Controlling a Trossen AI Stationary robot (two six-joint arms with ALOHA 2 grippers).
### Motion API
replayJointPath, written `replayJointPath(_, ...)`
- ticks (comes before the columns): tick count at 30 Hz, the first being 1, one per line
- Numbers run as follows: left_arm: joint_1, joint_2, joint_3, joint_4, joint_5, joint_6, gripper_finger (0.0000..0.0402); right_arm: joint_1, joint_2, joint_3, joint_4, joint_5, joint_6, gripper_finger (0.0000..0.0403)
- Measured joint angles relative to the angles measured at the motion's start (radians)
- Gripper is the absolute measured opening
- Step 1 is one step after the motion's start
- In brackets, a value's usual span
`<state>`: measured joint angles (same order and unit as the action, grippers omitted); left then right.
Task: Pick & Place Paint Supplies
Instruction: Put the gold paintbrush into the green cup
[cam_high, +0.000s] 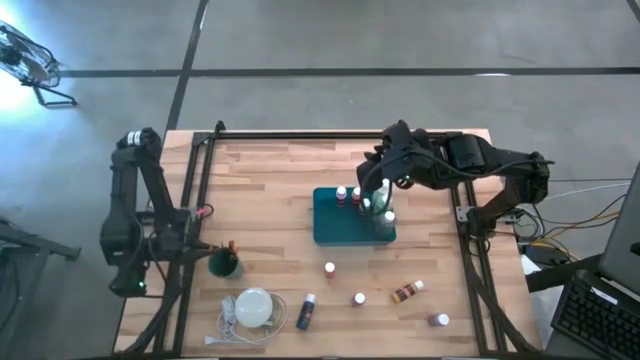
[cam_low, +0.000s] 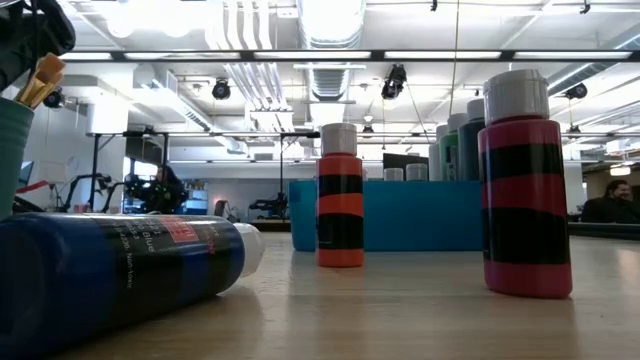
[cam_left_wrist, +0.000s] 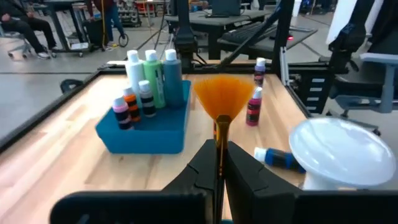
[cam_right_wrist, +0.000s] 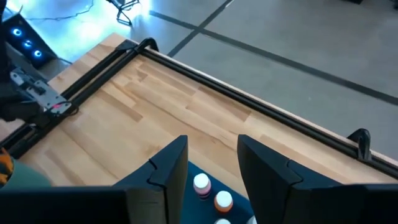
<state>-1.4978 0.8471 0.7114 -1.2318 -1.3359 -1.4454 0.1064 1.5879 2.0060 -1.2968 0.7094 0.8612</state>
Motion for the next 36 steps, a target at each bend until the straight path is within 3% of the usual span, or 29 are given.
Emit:
replayJointPath(18, -0.002, -0.001, -0.239, 0.313, 0.05, -0.012, 0.0015, -0.031, 0.0, -0.013, 0.003, -0.006, 0.015, 0.0094)
replayJointPath(29, -0.002, -0.002, -0.303, 0.353, 0.108, -0.059, 0.0015, -0.031, 0.0, -0.013, 0.003, -0.007, 0.014, 0.0073)
replayJointPath(36, -0.002, -0.002, -0.305, 0.354, 0.17, -0.048, 0.0015, -0.031, 0.0, -0.013, 0.003, -0.01, 0.011, 0.0088)
